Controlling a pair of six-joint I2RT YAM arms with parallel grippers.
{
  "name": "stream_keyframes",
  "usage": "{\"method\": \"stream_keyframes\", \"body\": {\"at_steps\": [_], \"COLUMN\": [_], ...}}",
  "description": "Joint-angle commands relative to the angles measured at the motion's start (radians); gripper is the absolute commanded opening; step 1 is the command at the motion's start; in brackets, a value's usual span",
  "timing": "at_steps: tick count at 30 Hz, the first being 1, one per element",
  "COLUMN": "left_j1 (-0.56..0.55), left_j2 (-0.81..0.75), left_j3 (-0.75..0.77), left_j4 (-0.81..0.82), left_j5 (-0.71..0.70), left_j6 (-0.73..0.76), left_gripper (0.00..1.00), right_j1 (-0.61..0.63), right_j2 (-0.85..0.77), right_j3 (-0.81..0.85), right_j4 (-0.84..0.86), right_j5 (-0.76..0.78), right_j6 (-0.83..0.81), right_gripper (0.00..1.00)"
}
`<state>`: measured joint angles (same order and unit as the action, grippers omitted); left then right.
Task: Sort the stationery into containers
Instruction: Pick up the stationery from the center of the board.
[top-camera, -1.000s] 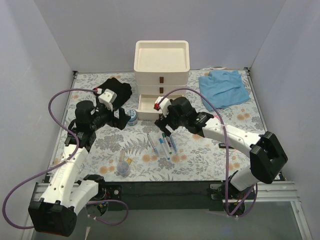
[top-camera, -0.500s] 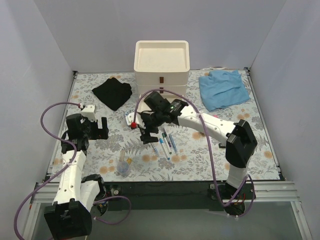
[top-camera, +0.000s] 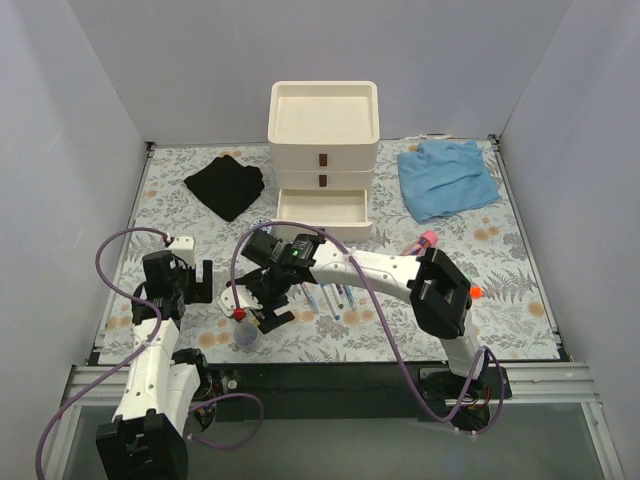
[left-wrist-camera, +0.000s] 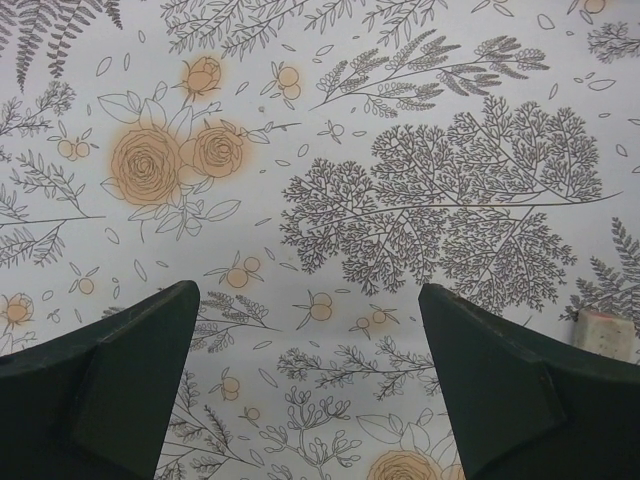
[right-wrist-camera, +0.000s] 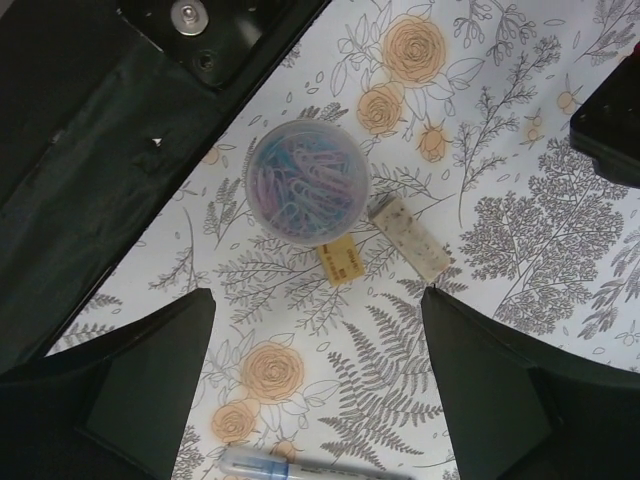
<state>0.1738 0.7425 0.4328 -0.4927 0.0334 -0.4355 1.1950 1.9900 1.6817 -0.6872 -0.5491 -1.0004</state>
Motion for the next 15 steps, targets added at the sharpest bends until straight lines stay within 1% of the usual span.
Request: {"method": "stream_keyframes", "body": {"at_steps": [1, 5, 8, 10, 12, 15], "left_j1": [0.003, 0.003, 0.001, 0.003, 0.001, 0.001], "left_j2": [-0.017, -0.029, -0.037, -0.045, -0.048, -0.051], "left_j3": [-0.009, -0.017, -0.022, -0.029, -0.031, -0.034], "left_j4": [0.032, 0.045, 0.054, 0.068, 0.068, 0.074], "left_j5": [-0.064, -0.092, -0.115, -0.177, -0.207, -0.207], "left_j6": [-0.006, -0.009, -0.025, -0.048, -0.055, -0.055], "left_gripper": [0.95, 0.95, 0.95, 0.95, 0.95, 0.95], "right_j1": [0.009, 0.015, 0.021, 0.021, 0.023, 0.026], "right_j2": [0.05, 0.104, 0.116, 0.118, 0.116, 0.125], "right_j3": [0.094, 0.15, 0.153, 0.144, 0.125, 0.119], "right_j4": [0.006, 0.005, -0.006, -0.008, -0.008, -0.008], "right_j5": [0.021, -0.002, -0.028, -0.054, -0.074, -0.09], "right_j6": [-0.026, -0.01, -0.012, -0.01, -0.009, 0.006], "right_gripper": [0.93, 0.94, 0.95, 0.95, 0.95, 0.94]}}
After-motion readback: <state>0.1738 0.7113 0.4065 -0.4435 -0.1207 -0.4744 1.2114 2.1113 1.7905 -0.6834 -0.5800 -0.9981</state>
